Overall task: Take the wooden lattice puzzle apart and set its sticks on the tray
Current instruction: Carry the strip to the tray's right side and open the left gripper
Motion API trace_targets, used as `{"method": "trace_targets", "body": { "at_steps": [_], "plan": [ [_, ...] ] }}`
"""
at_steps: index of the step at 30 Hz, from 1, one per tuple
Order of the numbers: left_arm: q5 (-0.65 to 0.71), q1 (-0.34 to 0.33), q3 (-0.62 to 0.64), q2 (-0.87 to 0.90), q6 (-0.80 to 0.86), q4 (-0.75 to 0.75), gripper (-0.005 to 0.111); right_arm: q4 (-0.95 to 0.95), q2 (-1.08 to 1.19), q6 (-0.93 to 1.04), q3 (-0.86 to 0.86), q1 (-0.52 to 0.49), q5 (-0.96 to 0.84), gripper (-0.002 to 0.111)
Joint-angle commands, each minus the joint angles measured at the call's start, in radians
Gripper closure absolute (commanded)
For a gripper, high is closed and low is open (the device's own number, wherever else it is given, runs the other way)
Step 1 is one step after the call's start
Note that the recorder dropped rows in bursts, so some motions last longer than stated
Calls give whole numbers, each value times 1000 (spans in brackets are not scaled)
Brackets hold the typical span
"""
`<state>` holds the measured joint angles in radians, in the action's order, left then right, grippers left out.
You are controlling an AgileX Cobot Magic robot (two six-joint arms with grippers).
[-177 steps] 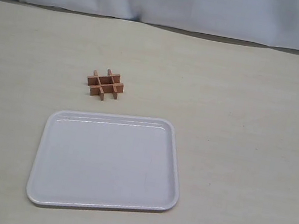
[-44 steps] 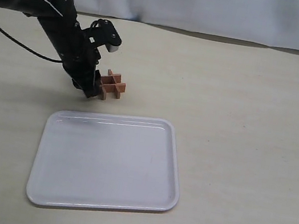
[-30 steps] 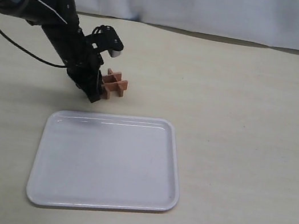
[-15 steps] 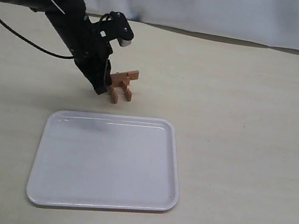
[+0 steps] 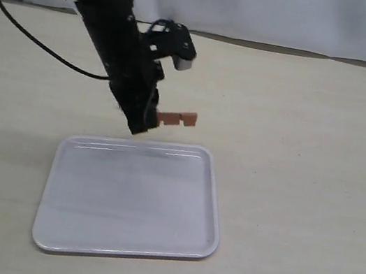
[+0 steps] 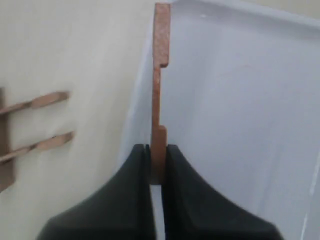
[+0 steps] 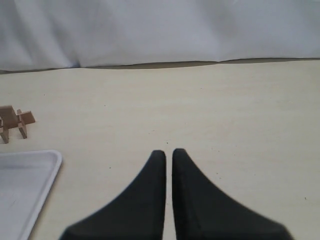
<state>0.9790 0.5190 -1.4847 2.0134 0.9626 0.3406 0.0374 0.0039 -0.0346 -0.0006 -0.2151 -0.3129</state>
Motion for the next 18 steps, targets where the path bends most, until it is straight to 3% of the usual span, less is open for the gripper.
{"method": "trace_targets", "body": {
  "at_steps": [1, 6, 18],
  "plan": [
    [46, 141, -5, 23, -30, -73, 107, 3, -4, 10, 1, -8, 17, 104],
    [62, 225, -5, 64, -92, -180, 107, 3, -4, 10, 1, -8, 17, 104],
    [-33, 189, -5, 71, -260, -206, 107, 3, -4, 10, 1, -8, 17, 104]
  ]
}}
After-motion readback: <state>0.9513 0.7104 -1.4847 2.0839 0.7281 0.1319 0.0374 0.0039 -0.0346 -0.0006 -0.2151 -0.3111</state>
